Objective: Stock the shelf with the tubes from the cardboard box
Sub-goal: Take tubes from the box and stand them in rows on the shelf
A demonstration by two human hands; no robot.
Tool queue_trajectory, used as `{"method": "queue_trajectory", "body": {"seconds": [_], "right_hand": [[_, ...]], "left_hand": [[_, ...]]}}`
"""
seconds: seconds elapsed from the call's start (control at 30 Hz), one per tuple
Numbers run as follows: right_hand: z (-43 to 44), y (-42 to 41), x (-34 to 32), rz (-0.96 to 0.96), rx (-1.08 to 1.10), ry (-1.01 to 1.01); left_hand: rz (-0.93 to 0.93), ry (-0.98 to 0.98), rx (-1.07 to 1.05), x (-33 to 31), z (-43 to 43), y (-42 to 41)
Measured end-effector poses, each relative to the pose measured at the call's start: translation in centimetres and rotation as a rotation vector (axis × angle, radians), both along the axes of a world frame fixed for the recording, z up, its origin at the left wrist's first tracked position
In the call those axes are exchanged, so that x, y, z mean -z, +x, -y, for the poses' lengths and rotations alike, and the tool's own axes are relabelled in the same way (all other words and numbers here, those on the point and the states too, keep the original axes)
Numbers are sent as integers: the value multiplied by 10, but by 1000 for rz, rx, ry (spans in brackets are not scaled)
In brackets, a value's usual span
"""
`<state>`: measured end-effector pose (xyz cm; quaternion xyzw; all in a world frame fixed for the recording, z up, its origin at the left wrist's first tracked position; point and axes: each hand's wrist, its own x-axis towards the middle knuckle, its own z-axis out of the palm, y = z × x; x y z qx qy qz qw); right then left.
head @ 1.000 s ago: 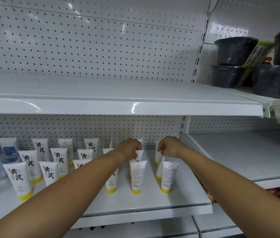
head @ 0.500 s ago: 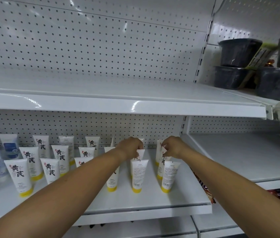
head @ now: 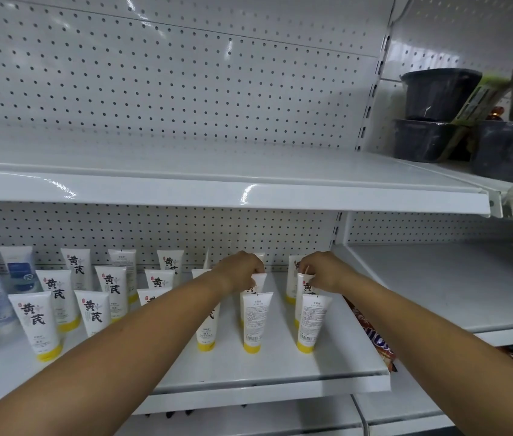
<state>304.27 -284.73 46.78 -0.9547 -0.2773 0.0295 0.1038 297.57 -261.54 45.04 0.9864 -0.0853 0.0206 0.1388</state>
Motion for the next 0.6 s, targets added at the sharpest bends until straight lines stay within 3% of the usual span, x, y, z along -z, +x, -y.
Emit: {"method": "queue_trajectory", "body": {"seconds": [0.6], "right_hand": [[5, 3, 4, 8, -28, 90]], "left_hand": [[-14, -4, 4, 2, -3, 3]]}}
